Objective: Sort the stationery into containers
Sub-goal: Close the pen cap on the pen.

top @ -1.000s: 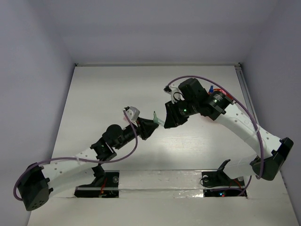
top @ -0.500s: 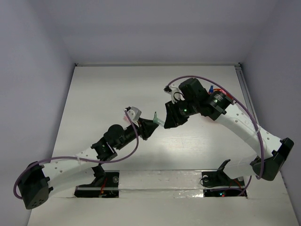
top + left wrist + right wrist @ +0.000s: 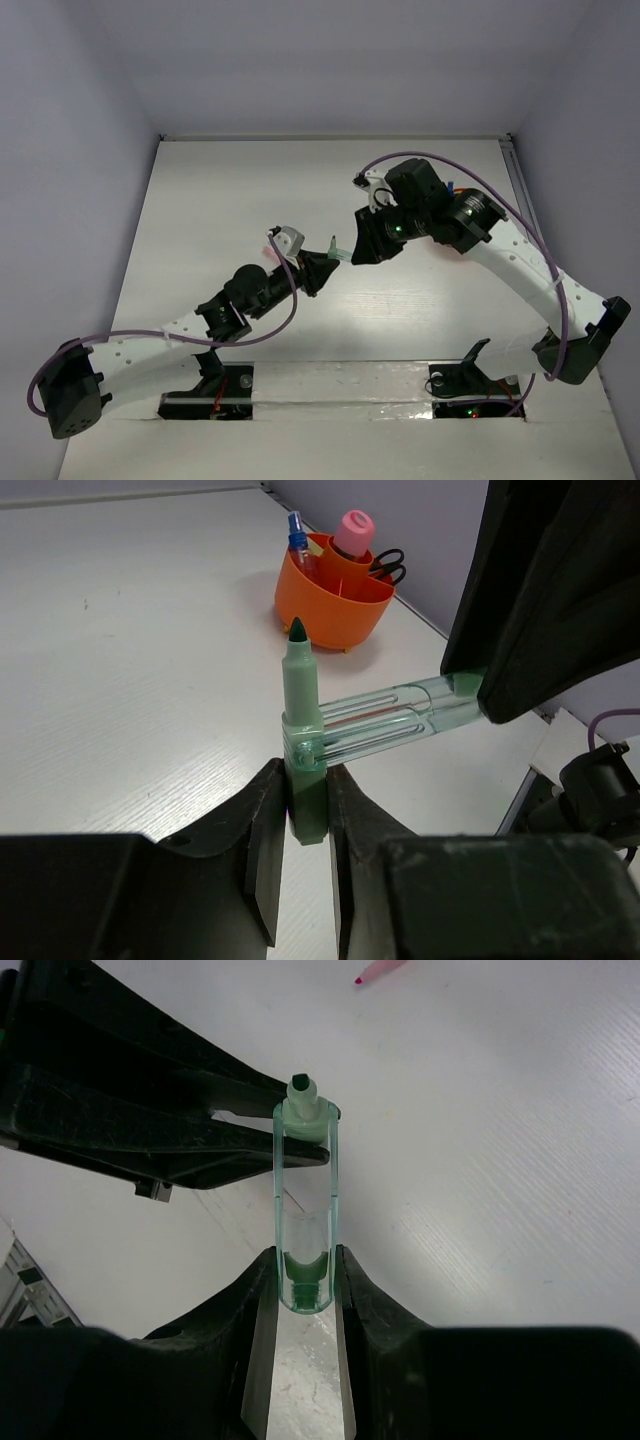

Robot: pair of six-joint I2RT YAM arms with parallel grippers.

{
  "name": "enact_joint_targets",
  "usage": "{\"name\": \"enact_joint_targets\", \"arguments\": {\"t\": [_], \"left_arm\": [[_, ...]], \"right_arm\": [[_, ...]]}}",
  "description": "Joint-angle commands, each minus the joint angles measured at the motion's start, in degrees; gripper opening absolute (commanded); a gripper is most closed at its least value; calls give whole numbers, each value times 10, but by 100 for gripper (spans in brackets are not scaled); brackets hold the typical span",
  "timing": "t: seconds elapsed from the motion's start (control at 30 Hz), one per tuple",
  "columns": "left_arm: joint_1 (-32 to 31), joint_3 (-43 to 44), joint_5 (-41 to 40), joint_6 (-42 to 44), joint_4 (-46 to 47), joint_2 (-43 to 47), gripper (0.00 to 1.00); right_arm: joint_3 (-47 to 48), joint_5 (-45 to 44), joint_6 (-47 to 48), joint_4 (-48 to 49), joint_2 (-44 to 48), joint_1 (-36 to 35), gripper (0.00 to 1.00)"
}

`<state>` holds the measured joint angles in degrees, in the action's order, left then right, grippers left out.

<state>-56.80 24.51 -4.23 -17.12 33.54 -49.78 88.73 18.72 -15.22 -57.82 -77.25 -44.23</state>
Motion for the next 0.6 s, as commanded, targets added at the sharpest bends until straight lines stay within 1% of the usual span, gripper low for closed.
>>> {"name": "enact_joint_targets", "arguments": {"t": [0.0,0.3,0.4,0.57], "left_arm": [[-20,19,2,11,-1,-5,0],[-42,27,0,15,-2,-8,0],[-47,26,4,12,1,-4,0],[-47,31,4,14,0,0,0]], "right_arm": [[44,-58,0,57,17,5,0],[65,-105,-7,141,1,5,0],[72,-115,-6,152,-10,5,0],[73,-107,-6,162,-26,5,0]]}}
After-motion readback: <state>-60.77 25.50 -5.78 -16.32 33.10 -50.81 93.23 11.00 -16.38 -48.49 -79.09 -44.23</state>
